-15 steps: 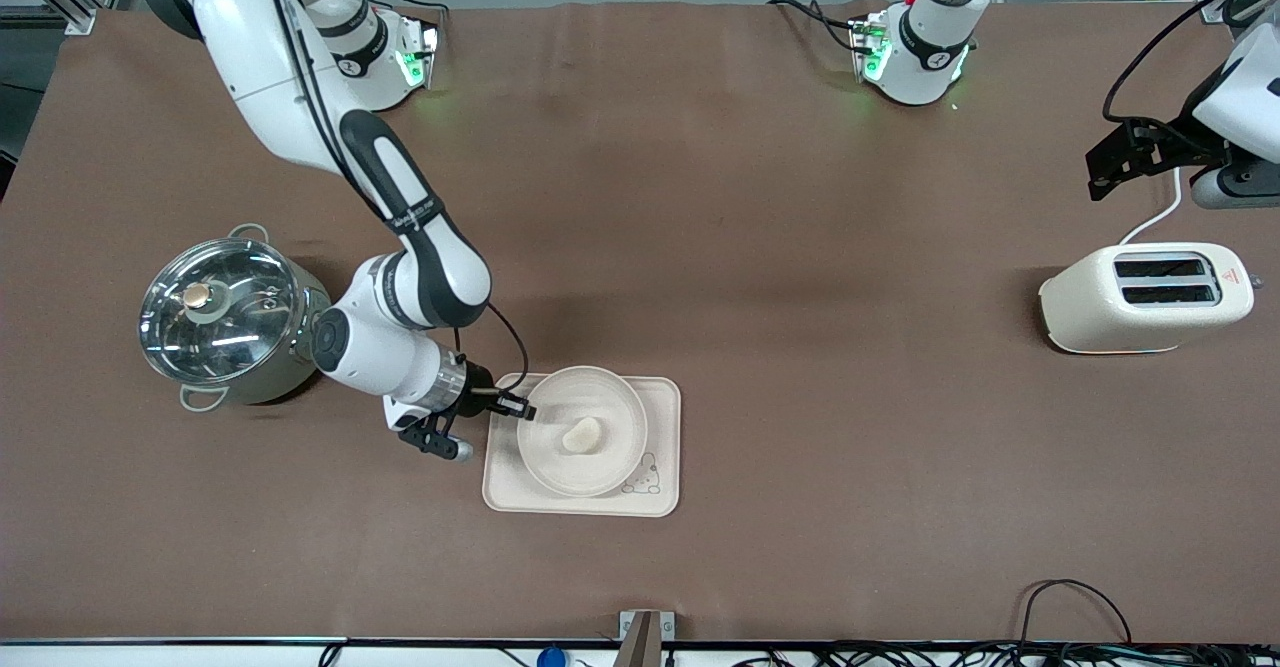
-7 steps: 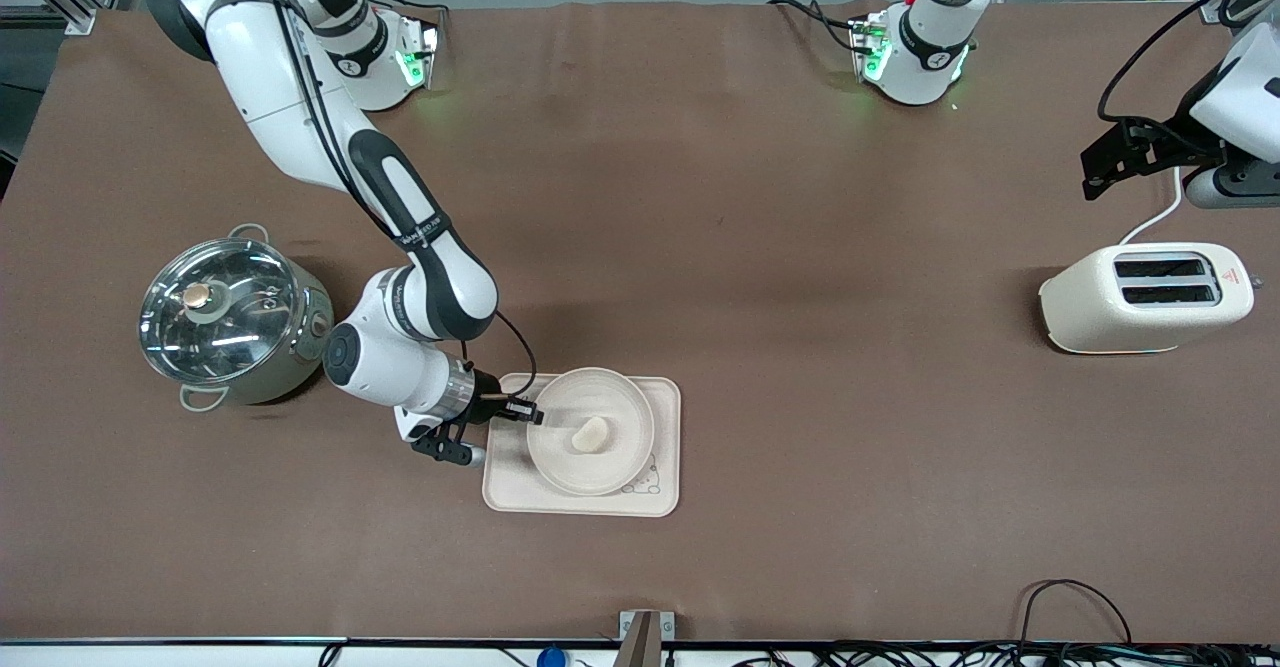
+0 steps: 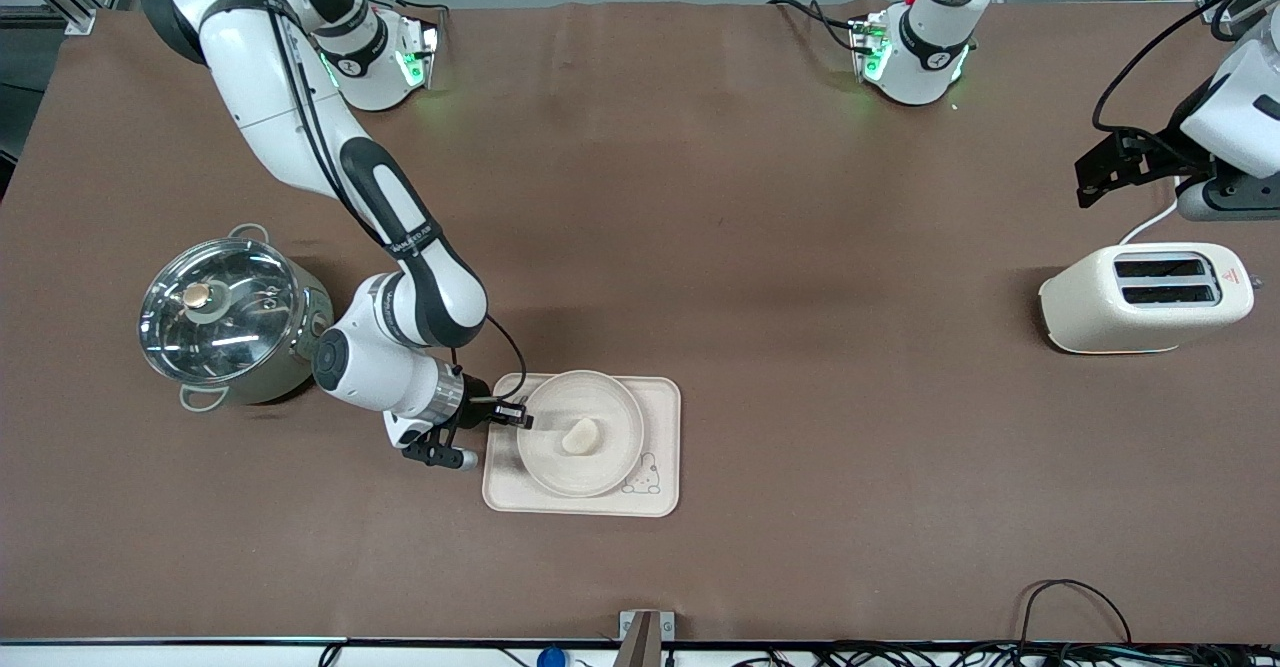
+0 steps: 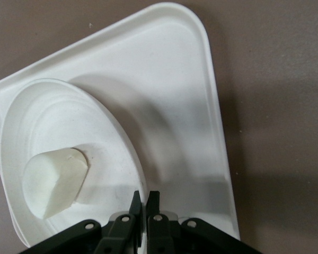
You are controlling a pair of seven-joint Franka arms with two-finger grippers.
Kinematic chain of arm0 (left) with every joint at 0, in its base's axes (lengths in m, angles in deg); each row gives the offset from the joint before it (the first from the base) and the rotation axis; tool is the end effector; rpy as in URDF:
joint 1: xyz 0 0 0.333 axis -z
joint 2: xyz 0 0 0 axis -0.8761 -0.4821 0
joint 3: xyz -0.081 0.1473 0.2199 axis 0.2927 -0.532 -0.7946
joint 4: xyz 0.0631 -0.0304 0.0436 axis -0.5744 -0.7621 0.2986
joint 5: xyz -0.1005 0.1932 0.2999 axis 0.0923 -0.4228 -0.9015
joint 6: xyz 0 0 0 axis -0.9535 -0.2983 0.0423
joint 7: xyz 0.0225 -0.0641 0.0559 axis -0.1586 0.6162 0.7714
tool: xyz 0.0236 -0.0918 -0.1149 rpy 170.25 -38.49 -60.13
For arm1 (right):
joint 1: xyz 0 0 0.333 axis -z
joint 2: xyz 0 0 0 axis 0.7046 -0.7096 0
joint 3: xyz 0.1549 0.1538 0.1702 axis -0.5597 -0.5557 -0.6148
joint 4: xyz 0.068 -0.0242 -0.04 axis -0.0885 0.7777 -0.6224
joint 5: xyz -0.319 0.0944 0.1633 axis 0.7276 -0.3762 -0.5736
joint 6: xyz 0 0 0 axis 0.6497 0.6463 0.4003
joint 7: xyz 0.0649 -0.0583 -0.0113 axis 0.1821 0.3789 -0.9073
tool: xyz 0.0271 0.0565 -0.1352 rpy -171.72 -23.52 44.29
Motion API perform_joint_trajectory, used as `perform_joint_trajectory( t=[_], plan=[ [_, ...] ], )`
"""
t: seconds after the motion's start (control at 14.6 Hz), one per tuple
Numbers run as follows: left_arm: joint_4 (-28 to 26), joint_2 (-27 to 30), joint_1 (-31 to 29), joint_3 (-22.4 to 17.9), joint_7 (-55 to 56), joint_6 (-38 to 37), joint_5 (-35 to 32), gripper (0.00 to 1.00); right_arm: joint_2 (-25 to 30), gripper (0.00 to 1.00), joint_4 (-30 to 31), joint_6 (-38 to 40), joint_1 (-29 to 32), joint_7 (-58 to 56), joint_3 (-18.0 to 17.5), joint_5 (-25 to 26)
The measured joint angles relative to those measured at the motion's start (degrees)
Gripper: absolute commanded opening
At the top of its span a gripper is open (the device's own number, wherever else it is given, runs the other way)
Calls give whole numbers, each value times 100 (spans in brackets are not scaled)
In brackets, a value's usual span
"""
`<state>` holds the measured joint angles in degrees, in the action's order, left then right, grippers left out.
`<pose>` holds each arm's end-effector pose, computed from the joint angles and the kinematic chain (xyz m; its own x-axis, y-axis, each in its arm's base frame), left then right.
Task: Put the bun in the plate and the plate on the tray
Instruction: 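Adjust the plate on the tray and open the right gripper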
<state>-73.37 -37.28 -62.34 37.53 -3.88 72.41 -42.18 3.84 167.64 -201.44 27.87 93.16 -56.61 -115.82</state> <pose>0.5215 -0.0520 0.5560 0.9990 -0.0404 -0.0189 -0.0417 -0.9964 -0.0743 0.6362 0.2576 0.1290 0.9781 -0.2038 -0.0422 -0.1993 -0.8580 -0.4734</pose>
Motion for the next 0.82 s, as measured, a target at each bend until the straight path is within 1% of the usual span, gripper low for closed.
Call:
perform_joint_trajectory(
  t=[0.07,0.21,0.34,0.82],
  plan=[
    [0,-15,2,0,0,2,0,100,-16,24,-3,0,0,0,0,0],
    [0,-28,3,0,0,4,0,100,-21,81,-9,0,0,0,-1,-2],
    [0,-27,3,0,0,4,0,100,-27,99,-11,0,4,-13,-1,-2],
    [0,-27,4,0,0,6,0,100,-37,100,-39,7,45,-73,-7,-19]
  ],
)
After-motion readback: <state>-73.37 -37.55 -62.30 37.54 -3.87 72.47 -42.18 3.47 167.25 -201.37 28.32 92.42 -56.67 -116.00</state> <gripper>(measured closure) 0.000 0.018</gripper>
